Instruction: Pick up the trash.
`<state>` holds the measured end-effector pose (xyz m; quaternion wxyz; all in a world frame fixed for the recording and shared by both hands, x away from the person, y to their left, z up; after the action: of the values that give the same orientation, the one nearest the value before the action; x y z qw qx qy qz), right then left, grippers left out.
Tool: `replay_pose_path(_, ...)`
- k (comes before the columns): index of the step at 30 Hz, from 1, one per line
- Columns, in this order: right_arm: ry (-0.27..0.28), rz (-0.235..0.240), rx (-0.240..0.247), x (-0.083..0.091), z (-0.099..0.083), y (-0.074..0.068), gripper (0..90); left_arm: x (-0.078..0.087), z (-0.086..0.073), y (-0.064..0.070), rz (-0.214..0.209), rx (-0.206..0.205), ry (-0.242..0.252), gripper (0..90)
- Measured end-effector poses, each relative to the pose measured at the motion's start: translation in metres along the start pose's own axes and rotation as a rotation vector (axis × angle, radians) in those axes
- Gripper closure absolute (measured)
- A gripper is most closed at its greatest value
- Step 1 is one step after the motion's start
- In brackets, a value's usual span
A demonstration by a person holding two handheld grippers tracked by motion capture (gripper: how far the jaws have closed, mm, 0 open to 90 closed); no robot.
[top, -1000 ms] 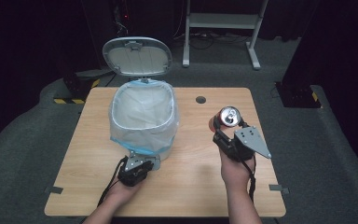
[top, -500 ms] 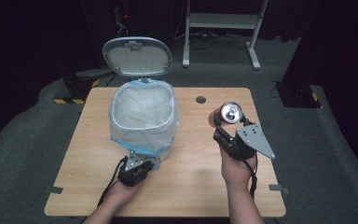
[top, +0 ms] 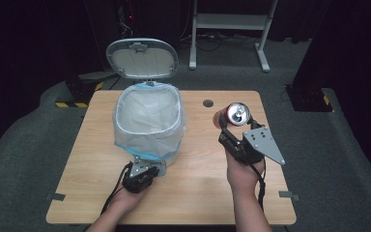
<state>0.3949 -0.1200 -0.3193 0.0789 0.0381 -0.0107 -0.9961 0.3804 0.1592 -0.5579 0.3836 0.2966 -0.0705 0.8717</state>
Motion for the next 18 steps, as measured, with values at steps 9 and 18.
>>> replay_pose_path(9,0.032,0.033,-0.006,-0.004,0.017,-0.015,34.0,0.000,0.000,0.000,-0.004,0.008,0.003,80.0)
replay_pose_path(18,0.054,0.066,-0.005,-0.010,0.031,-0.035,34.0,0.000,0.000,-0.001,-0.001,0.002,-0.002,80.0)
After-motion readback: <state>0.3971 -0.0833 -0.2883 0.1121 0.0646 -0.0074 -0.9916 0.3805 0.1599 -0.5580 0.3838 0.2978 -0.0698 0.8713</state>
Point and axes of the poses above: each handheld gripper's, and its own axes: x roughly backward along the jaws, z roughly out of its top, y roughly to its right, the point moved 6 cm from there along -x, roughly forward along the jaws, and after that the axes turned 9 degrees about -z, right-handed, at the moved point
